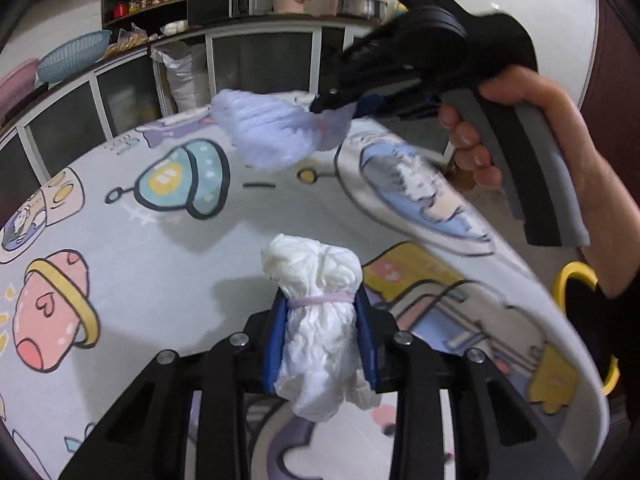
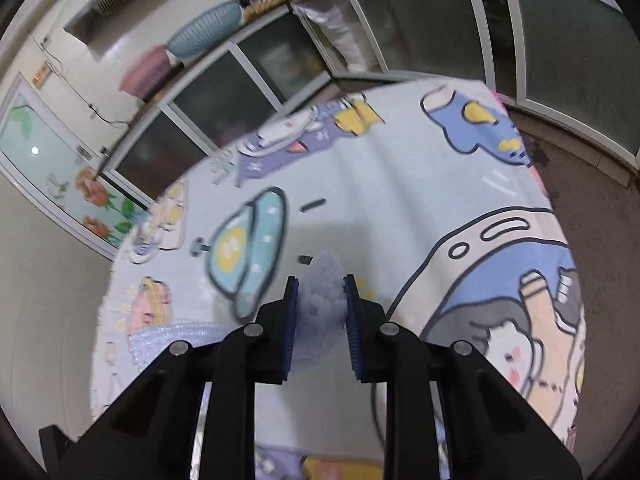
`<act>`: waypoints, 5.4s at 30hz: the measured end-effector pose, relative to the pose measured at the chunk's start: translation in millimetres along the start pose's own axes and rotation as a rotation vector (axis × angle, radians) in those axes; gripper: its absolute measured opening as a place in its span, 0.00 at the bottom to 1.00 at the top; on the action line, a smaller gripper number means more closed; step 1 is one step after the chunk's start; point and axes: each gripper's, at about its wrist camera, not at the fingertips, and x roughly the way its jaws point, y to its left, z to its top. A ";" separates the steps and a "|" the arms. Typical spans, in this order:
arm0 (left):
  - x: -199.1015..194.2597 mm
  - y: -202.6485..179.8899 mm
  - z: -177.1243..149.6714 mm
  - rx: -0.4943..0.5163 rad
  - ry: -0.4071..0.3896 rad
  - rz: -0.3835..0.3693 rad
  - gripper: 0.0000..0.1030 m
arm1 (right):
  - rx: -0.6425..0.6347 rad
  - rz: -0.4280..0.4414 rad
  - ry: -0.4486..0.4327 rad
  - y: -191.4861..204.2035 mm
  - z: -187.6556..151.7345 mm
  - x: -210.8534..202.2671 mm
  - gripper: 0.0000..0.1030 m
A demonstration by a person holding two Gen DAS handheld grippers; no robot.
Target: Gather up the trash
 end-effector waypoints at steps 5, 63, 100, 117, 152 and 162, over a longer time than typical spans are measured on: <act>-45.9 -12.3 -8.1 0.015 -0.049 0.001 0.29 | -0.045 0.011 -0.048 20.7 -18.3 -56.9 0.21; -40.2 -368.8 -58.4 0.332 0.013 -0.354 0.29 | 0.220 -0.641 -0.287 -222.9 -344.6 -363.3 0.22; -142.1 -242.3 -89.1 -0.030 -0.258 -0.259 0.92 | 0.190 -0.911 -0.562 -161.8 -379.1 -388.4 0.92; -304.8 -112.2 -175.0 -0.170 -0.532 0.294 0.92 | -0.093 -0.697 -0.848 45.9 -453.2 -391.2 0.92; -278.0 -78.3 -276.9 -0.375 -0.365 0.441 0.92 | -0.190 -0.660 -0.768 92.5 -513.4 -299.2 0.92; -275.2 -85.9 -274.2 -0.361 -0.335 0.422 0.92 | -0.180 -0.656 -0.751 91.3 -512.3 -292.7 0.92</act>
